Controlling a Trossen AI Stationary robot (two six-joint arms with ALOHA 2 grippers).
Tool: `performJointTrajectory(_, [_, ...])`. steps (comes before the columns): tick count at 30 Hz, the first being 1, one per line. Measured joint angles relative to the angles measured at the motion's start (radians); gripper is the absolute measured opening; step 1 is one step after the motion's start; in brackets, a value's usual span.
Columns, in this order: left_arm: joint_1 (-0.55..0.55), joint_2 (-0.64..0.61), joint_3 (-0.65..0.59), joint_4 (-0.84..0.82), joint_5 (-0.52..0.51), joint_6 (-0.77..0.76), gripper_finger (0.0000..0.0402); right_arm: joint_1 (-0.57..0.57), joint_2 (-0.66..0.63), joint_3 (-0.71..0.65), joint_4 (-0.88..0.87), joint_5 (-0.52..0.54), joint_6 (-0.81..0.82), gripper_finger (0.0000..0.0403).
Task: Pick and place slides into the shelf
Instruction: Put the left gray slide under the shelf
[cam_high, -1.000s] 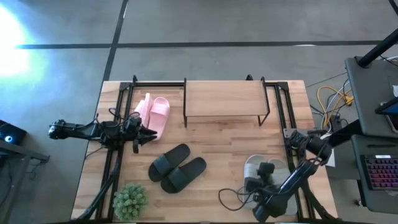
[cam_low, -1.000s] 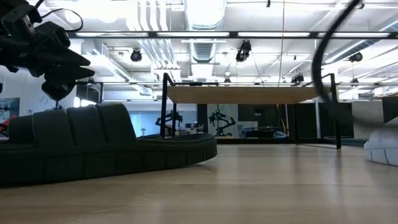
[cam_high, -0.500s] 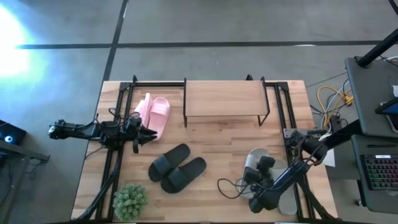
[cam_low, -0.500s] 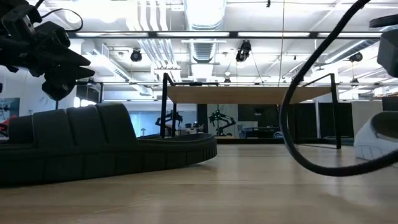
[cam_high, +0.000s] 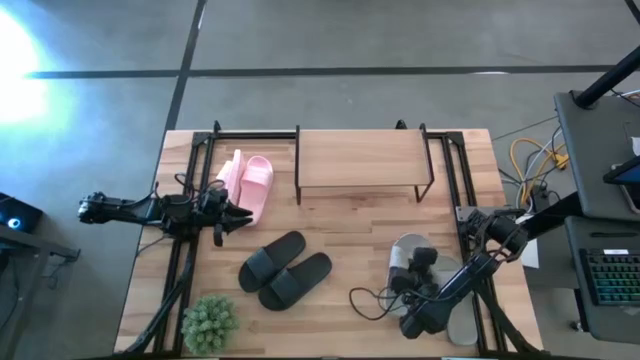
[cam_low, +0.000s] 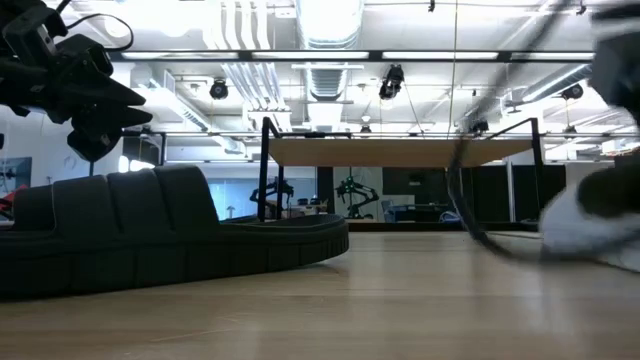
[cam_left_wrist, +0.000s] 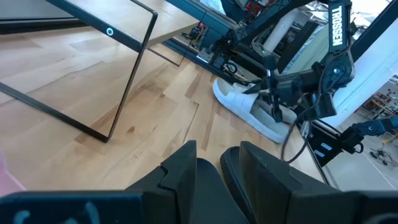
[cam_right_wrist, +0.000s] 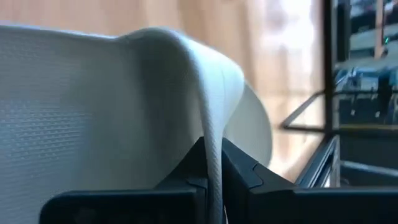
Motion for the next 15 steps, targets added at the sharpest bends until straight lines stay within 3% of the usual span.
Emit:
performJointTrajectory(8, [0.000,0.000,0.000,0.000,0.000,0.000,0.0109,-0.102,-0.154,-0.010,-0.017,0.230,-0.200,0.0012])
performJointTrajectory(11, [0.000,0.000,0.000,0.000,0.000,0.000,0.0109,-0.163,-0.202,-0.025,0.089,0.299,-0.401,0.0012])
performJointTrajectory(15, [0.000,0.000,0.000,0.000,0.000,0.000,0.0109,-0.251,-0.265,-0.084,0.331,0.305,-0.722,0.0012])
